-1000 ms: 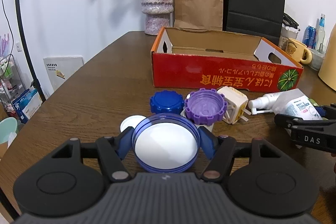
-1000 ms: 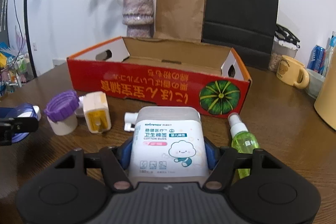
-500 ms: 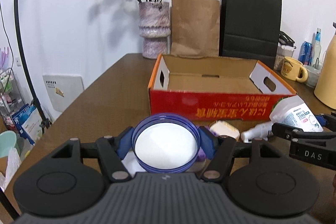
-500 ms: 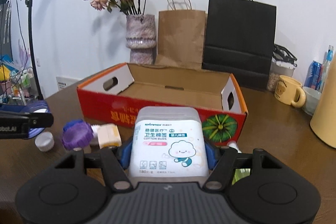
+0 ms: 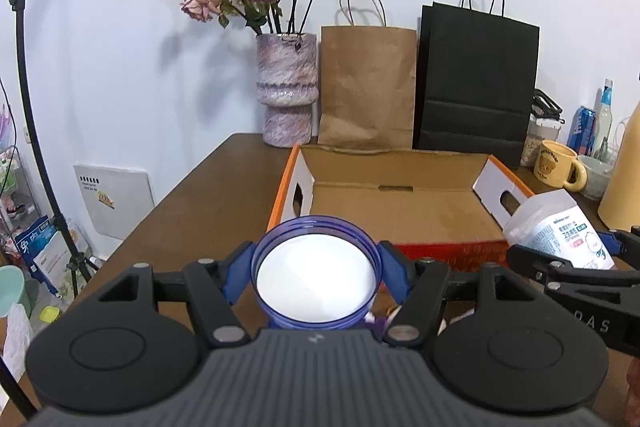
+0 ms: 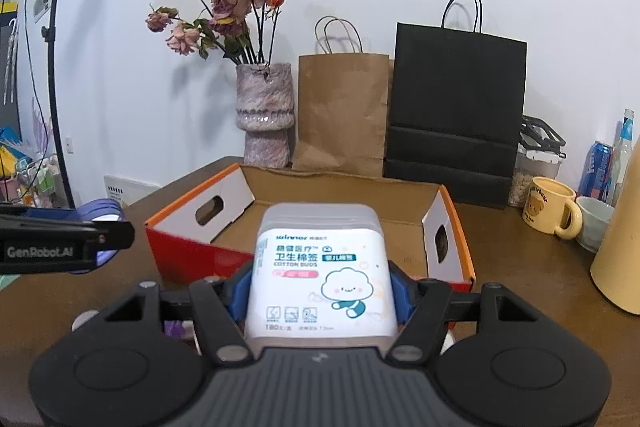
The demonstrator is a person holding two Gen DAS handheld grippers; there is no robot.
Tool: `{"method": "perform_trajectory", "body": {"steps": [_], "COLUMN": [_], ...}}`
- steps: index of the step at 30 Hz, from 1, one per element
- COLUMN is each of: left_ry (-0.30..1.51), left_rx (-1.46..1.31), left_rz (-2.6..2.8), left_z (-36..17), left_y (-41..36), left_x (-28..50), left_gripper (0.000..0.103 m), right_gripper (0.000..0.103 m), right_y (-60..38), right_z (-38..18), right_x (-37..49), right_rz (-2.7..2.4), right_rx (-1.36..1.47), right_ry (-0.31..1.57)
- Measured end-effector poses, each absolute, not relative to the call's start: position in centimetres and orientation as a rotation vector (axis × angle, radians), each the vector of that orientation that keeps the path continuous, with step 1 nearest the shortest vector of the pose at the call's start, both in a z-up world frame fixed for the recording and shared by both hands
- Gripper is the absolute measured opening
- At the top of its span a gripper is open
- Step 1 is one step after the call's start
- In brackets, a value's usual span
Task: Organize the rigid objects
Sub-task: 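Carry both held items into the cardboard box and open both tools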
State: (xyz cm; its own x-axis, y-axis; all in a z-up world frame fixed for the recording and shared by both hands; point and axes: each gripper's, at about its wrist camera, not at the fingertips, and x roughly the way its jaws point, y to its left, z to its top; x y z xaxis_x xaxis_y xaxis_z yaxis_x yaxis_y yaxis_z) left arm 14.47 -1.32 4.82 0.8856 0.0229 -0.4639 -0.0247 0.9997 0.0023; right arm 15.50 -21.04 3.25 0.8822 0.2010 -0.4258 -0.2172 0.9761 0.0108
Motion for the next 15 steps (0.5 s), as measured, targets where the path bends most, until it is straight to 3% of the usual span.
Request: {"method": "perform_trajectory", "body": {"steps": [15], "left_ry": [0.468], "left_rx": [-0.028], "left_rz": [0.019], "left_z": [6.3], "left_y": [-2.6], "left_x": [20.1], "left_gripper": [0.068], "right_gripper": [0.064], "right_y": [-21.1], "right_z": [5.2], "right_x": [20.3], "right_rz": [0.187], "right_rx": [-0.015], "right_ry": [0.399]}}
